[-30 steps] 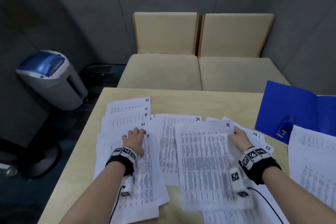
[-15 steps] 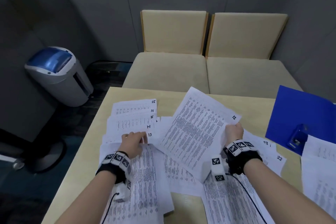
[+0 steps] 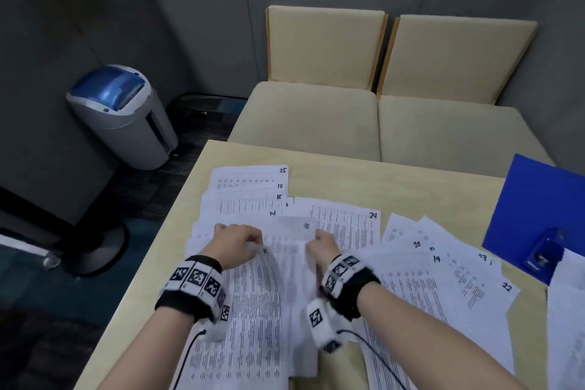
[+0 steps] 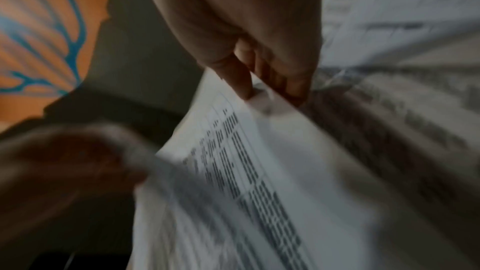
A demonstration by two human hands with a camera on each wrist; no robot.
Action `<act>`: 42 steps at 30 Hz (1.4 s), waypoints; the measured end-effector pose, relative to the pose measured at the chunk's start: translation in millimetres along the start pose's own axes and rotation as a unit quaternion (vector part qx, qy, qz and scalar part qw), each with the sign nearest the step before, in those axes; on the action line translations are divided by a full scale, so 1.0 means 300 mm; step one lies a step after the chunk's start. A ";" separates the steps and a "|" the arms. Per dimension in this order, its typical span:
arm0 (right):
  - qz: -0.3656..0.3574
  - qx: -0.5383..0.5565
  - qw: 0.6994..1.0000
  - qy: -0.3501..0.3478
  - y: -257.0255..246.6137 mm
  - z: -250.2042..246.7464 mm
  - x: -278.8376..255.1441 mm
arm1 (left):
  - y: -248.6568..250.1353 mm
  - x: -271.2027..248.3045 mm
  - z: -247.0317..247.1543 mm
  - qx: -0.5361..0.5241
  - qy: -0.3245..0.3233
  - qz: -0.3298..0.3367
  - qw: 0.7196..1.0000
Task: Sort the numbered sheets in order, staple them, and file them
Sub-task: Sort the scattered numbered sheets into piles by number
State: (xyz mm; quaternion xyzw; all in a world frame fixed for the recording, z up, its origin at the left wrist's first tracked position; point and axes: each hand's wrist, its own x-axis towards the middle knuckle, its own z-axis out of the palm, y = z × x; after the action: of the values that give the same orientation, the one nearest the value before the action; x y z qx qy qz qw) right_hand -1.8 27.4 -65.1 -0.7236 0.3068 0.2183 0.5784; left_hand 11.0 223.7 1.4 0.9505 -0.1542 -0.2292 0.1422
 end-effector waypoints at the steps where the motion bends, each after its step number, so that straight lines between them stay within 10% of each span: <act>1: -0.003 -0.052 0.999 -0.015 0.014 0.038 -0.011 | 0.000 0.005 0.010 0.008 -0.003 -0.007 1.000; 15: -0.100 -0.176 0.979 -0.037 -0.006 0.060 -0.076 | -0.013 0.098 0.151 0.127 0.068 -0.122 0.982; 19: -0.127 -0.162 0.978 0.038 0.093 -0.176 -0.087 | 0.151 0.127 0.184 0.077 0.179 -0.013 0.981; 26: 0.013 -0.190 0.942 0.276 0.352 -0.656 -0.158 | 0.540 0.206 0.350 0.034 0.066 0.181 0.981; 30: 0.055 -0.184 0.948 0.252 0.429 -0.744 -0.210 | 0.630 0.249 0.423 0.095 -0.009 0.148 0.984; 42: -0.003 -0.187 0.950 0.249 0.382 -0.804 -0.169 | 0.617 0.180 0.409 0.014 0.039 0.193 0.980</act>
State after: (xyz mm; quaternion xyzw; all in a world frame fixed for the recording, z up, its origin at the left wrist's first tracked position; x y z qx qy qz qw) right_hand -127.3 -213.5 -55.0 -0.8510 0.3927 0.0832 0.3387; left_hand -44.3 11.1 -61.3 0.9131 -0.3322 -0.1578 0.1758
